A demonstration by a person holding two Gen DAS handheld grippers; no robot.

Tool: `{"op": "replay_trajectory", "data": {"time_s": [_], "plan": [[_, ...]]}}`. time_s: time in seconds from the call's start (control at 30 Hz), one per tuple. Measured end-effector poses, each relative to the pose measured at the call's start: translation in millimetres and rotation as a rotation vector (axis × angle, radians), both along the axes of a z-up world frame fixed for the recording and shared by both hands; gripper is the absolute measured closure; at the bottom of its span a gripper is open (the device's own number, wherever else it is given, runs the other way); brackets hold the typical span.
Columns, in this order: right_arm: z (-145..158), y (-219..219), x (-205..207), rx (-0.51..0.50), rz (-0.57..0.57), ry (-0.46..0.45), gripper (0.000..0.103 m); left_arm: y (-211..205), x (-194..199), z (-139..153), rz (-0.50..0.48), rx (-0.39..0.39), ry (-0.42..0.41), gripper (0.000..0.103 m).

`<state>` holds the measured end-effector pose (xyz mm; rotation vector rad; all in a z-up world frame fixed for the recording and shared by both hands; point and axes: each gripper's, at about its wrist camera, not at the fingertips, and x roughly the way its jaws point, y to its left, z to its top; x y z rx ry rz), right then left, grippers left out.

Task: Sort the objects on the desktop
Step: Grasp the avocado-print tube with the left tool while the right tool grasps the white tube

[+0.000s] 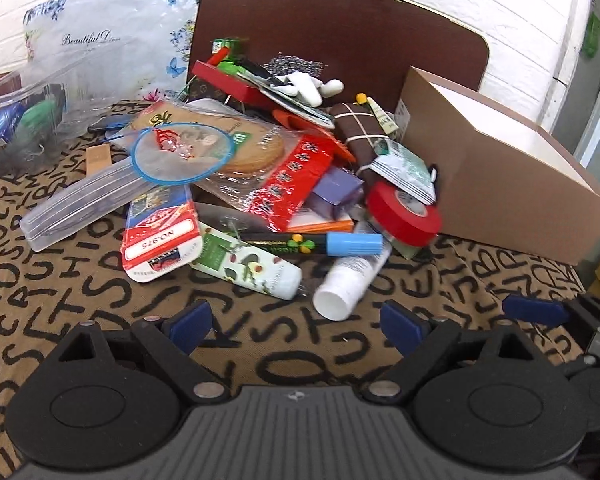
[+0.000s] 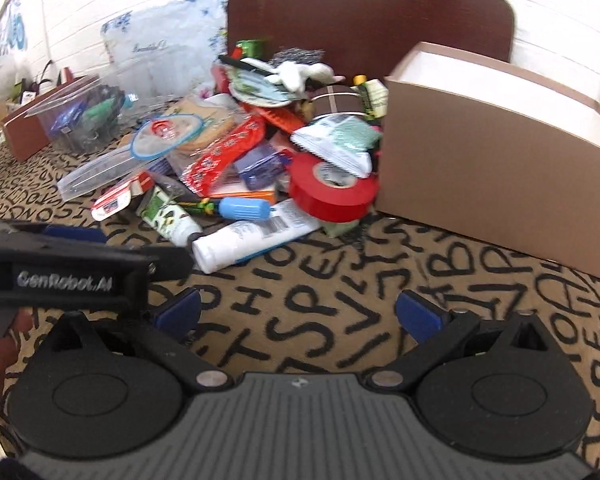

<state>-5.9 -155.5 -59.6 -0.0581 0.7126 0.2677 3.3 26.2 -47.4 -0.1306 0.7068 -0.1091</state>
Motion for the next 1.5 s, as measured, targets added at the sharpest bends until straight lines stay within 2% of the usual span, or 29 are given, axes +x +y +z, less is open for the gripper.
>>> {"op": "replay_trajectory", "data": {"time_s": [0.3, 0.4, 0.43, 0.47, 0.5, 0.57, 0.63, 0.7, 0.73, 0.8, 0.87, 1.0, 1.13, 1.17, 1.27, 1.33, 1.43, 1.47, 1.5], "plan": [[-12.0, 36.4, 23.2, -0.025, 0.038, -0.009, 0.002, 16.5, 38.9, -15.6, 0.092, -0.065, 0.036, 0.02], [-16.7, 49.6, 31.2, -0.048, 0.052, -0.026, 0.004, 16.2, 48.4, -20.6, 0.102, -0.057, 0.044, 0.02], [-18.5, 53.2, 34.5, -0.049, 0.057, -0.029, 0.007, 16.8, 51.2, -22.4, 0.102, -0.062, 0.046, 0.02], [-20.6, 56.3, 38.3, -0.049, 0.058, -0.028, 0.017, 17.7, 54.2, -24.3, 0.104, -0.068, 0.052, 0.02], [-22.1, 58.5, 42.3, -0.05, 0.055, -0.022, 0.021, 18.9, 56.5, -26.2, 0.107, -0.072, 0.053, 0.021], [-26.9, 59.7, 48.7, -0.048, 0.035, -0.018, 0.023, 21.9, 58.6, -28.1, 0.116, -0.081, 0.043, 0.022], [-30.4, 54.7, 51.5, -0.023, 0.026, 0.005, 0.03, 25.5, 58.3, -28.8, 0.116, -0.085, 0.036, 0.029], [-29.0, 48.0, 48.1, 0.016, 0.037, 0.016, 0.043, 29.9, 56.1, -29.3, 0.122, -0.088, 0.029, 0.044], [-28.0, 47.1, 45.4, 0.013, 0.045, 0.015, 0.046, 32.3, 54.7, -28.9, 0.127, -0.085, 0.029, 0.048], [-26.1, 44.7, 38.6, 0.017, 0.063, 0.02, 0.061, 39.2, 51.0, -28.8, 0.128, -0.102, 0.032, 0.059], [-25.2, 41.3, 32.3, 0.017, 0.057, 0.025, 0.064, 46.5, 44.2, -29.1, 0.129, -0.112, 0.034, 0.064], [-24.2, 21.5, 20.0, 0.033, 0.023, 0.044, 0.064, 60.9, 28.0, -29.2, 0.153, -0.115, 0.037, 0.072], [-19.3, 4.9, 11.9, 0.026, -0.031, 0.053, 0.062, 69.2, 19.8, -28.2, 0.174, -0.13, 0.04, 0.073], [-16.5, 6.5, 10.8, 0.012, -0.023, 0.041, 0.061, 67.4, 20.5, -27.6, 0.167, -0.128, 0.041, 0.069], [-8.4, 19.1, 9.9, -0.009, 0.031, -0.018, 0.041, 57.0, 27.8, -26.8, 0.15, -0.102, 0.038, 0.052], [-12.1, 29.6, 16.5, -0.059, 0.036, -0.03, 0.041, 51.6, 32.0, -28.1, 0.147, -0.077, 0.032, 0.048], [-22.3, 32.3, 32.5, -0.076, 0.005, -0.004, 0.042, 49.0, 33.6, -29.7, 0.144, -0.043, 0.031, 0.056], [-24.9, 30.4, 34.1, -0.076, -0.003, 0.004, 0.049, 48.7, 32.3, -29.5, 0.138, -0.026, 0.032, 0.074], [-26.2, 26.6, 34.6, -0.073, -0.006, 0.011, 0.063, 49.3, 30.9, -29.8, 0.127, -0.018, 0.034, 0.074]]}}
